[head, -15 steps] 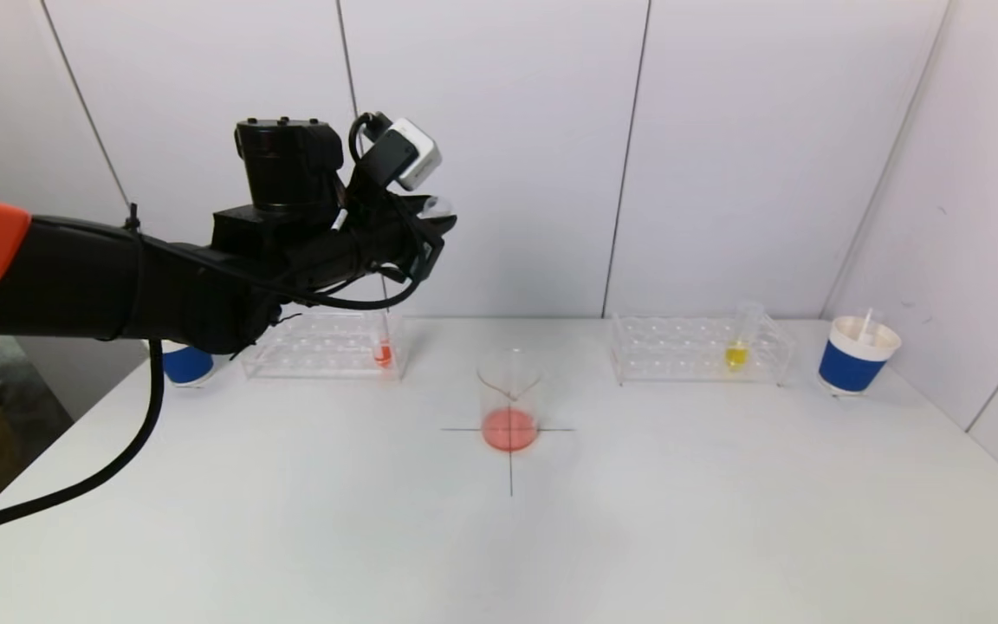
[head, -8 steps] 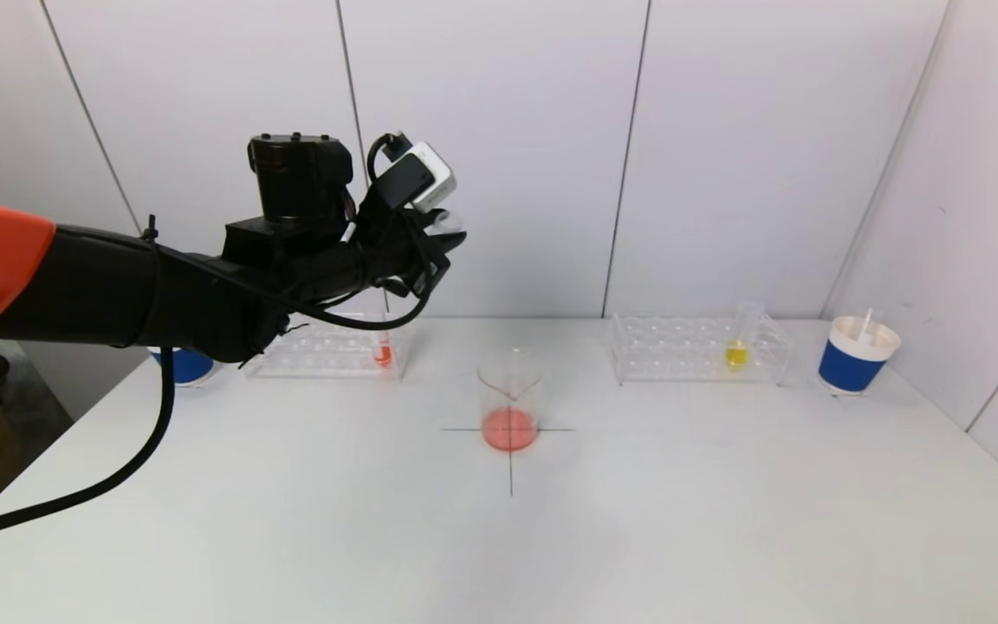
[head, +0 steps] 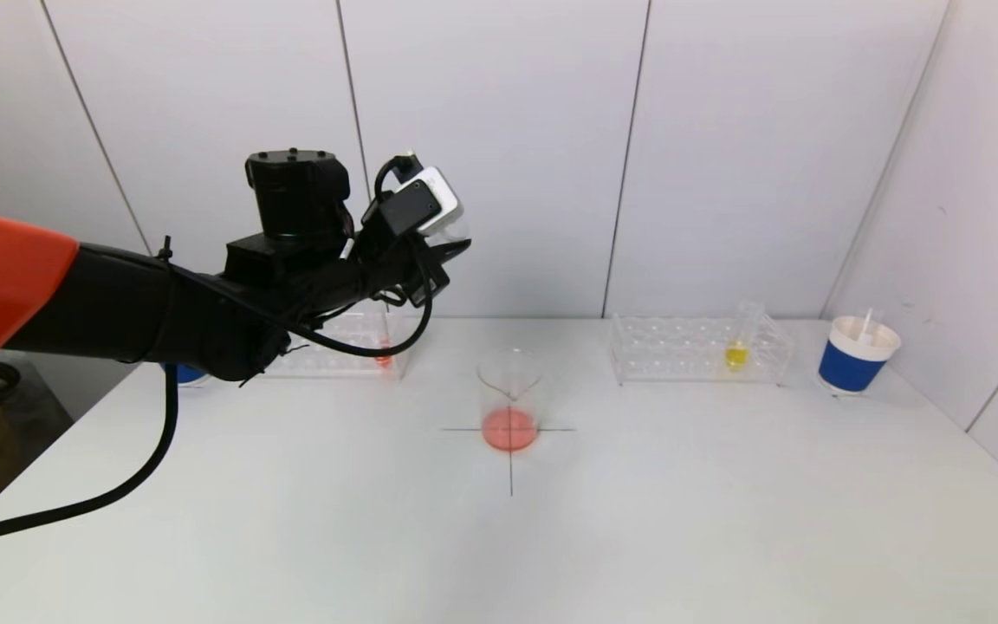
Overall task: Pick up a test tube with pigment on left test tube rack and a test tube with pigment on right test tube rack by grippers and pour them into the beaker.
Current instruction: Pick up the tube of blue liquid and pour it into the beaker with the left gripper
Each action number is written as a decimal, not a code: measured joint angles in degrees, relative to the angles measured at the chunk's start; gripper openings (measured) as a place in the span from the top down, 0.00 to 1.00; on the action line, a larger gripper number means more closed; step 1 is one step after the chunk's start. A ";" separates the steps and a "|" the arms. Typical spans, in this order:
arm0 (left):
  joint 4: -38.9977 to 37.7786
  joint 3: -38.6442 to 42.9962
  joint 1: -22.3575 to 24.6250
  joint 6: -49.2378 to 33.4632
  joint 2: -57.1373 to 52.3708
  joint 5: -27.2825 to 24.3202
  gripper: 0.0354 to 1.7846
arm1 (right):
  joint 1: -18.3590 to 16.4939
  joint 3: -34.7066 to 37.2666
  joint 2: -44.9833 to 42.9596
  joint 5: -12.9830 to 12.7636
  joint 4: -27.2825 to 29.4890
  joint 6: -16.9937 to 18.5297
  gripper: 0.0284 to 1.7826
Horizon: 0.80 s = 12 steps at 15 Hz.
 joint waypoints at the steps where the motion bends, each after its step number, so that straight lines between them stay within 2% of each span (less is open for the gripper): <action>1: -1.82 0.33 -0.01 0.85 0.37 -0.02 0.77 | 0.00 0.00 0.00 0.00 0.00 -0.02 0.01; 12: -14.97 6.36 -0.04 9.16 1.69 -4.02 0.77 | 0.00 0.00 0.00 0.01 0.02 0.00 0.01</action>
